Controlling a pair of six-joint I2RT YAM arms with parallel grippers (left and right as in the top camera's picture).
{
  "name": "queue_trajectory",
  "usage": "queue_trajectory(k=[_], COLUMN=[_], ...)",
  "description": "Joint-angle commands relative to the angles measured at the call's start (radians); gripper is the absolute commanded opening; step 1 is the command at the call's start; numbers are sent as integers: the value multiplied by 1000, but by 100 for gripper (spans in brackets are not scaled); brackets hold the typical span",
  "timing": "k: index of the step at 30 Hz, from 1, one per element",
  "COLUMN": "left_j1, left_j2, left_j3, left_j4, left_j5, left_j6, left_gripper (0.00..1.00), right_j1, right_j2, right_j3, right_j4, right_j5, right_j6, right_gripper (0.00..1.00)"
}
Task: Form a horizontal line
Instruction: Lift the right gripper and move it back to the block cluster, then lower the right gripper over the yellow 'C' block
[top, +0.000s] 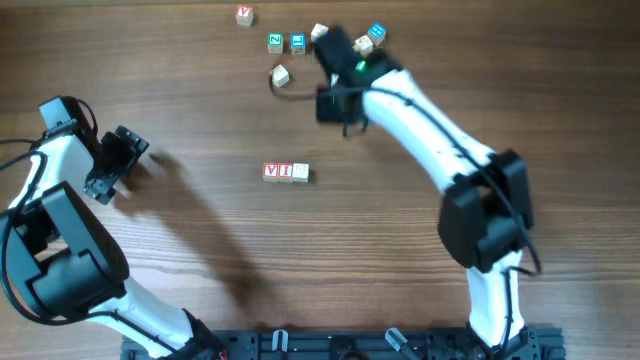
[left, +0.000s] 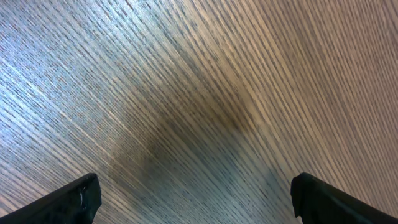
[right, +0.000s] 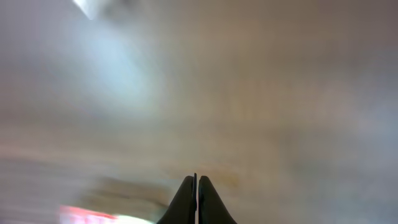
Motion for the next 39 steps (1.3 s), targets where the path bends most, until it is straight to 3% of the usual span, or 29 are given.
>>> queue_trajectory(k=[1,10,14,16,19,22,26,28,30,31,35,39], left_j1=[3,3,3,3,3,3,3,3,3,3,3,3], left_j2=[12,12,12,12,12,12,12,12,12,12,12,12], left_j3=[-2,-2,-2,-2,-2,-2,-2,-2,-2,-2,-2,-2], left_j4=[2,2,2,2,2,2,2,2,2,2,2,2], left_j5=[4,4,4,4,4,4,4,4,4,4,4,4], left_j6=[-9,-9,-9,-9,-9,-9,-9,-9,-9,-9,-9,-9], left_gripper=[100,100,100,100,100,100,100,100,100,100,100,100], right_j1=[-10,-60,-130,-168,-225,-258,-262,-247,-230,-229,-227,-218], right_j2=[-115,-3,71,111,169,210,264,285,315,320,359,397], right_j3=[120,118,118,118,118,118,118,118,118,118,117,114], right_j4=[89,256,307,344,406,456,570,605,631,638,683,715], right_j5=[18,219,187,147,88,2,-180,-189,-148,-148,-193,-202], right_j6=[-95,-128,-125,-126,-124,-117,-177,-215,-221,-220,-222,-222], right_gripper=[4,8,26,43,56,62,65,57,40,40,54,57])
